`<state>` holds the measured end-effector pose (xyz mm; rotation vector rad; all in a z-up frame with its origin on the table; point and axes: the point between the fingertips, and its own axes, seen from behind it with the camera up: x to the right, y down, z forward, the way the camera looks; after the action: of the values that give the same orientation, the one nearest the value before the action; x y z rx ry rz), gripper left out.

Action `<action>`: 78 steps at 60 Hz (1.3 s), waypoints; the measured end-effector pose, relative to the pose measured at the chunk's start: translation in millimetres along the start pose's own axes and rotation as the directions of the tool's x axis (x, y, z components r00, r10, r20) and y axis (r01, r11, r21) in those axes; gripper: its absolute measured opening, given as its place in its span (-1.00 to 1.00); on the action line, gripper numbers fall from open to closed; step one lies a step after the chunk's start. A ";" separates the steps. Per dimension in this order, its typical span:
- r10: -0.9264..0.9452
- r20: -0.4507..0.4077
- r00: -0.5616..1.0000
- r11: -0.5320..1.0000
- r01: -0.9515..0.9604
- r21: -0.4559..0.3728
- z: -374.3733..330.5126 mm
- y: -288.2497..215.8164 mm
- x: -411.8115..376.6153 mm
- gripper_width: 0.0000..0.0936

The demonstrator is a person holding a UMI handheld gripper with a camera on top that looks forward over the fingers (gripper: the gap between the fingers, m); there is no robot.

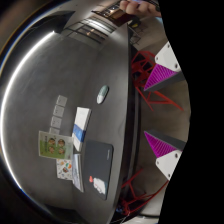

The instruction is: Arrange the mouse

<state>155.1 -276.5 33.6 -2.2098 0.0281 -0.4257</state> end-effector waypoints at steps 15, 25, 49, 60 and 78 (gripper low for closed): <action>0.050 0.026 0.998 0.998 -0.051 0.025 59.6 -28.7 46.1 0.77; 0.075 0.107 0.991 0.996 -0.081 0.049 137.5 -67.4 73.0 0.77; -0.070 0.265 0.962 0.997 0.073 -0.001 286.1 -116.8 116.5 0.75; -0.003 0.386 0.923 1.000 0.015 -0.027 311.1 -140.7 95.1 0.77; 0.072 0.397 0.915 0.997 -0.052 -0.061 360.8 -174.4 96.0 0.75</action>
<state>335.9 91.1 -10.2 -2.2988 -0.1118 0.0691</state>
